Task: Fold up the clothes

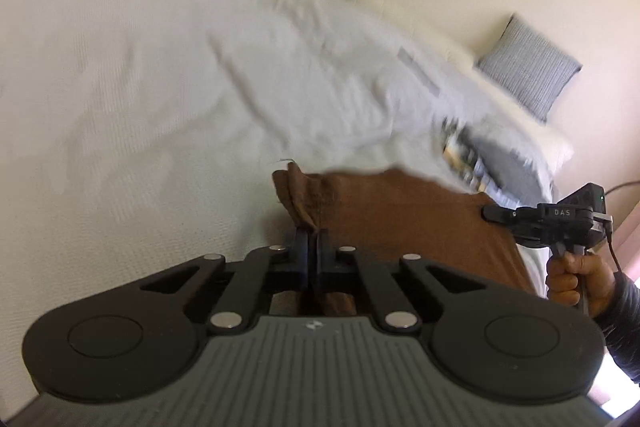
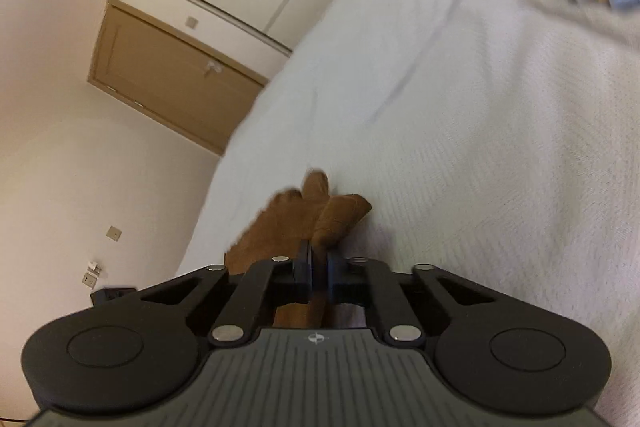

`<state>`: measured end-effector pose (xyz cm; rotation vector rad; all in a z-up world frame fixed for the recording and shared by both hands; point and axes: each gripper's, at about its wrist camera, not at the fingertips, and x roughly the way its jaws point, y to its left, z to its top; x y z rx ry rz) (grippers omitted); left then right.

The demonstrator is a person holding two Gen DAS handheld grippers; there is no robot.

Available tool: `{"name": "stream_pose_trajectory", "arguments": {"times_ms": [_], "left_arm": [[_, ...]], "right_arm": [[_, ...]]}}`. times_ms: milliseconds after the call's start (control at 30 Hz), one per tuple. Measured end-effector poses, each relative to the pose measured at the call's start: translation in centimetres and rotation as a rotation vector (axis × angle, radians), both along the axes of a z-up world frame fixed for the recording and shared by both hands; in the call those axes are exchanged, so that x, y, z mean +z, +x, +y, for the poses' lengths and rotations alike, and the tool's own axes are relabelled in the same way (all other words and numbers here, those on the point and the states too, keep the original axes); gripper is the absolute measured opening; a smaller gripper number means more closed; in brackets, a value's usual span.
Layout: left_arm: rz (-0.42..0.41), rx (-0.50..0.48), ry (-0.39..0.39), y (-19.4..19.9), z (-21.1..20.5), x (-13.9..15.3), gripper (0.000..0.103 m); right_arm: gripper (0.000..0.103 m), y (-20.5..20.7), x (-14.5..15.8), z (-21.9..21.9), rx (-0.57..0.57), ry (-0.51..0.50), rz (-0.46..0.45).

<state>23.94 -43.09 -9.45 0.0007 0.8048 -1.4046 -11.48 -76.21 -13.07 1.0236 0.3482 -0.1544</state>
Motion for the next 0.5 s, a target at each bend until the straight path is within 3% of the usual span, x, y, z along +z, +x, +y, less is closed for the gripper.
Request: {"name": "stream_pose_trajectory", "arguments": {"times_ms": [167, 333, 500], "left_arm": [[0.002, 0.091, -0.039, 0.7, 0.2, -0.4, 0.001], [0.003, 0.129, 0.01, 1.6, -1.4, -1.4, 0.001], [-0.014, 0.142, 0.086, 2.0, -1.4, -2.2, 0.008]], "right_arm": [[0.006, 2.0, 2.9, -0.7, 0.027, -0.14, 0.004], [0.005, 4.7, 4.7, -2.1, 0.042, -0.235, 0.01], [0.011, 6.5, 1.5, -3.6, 0.025, -0.188, 0.129]]}}
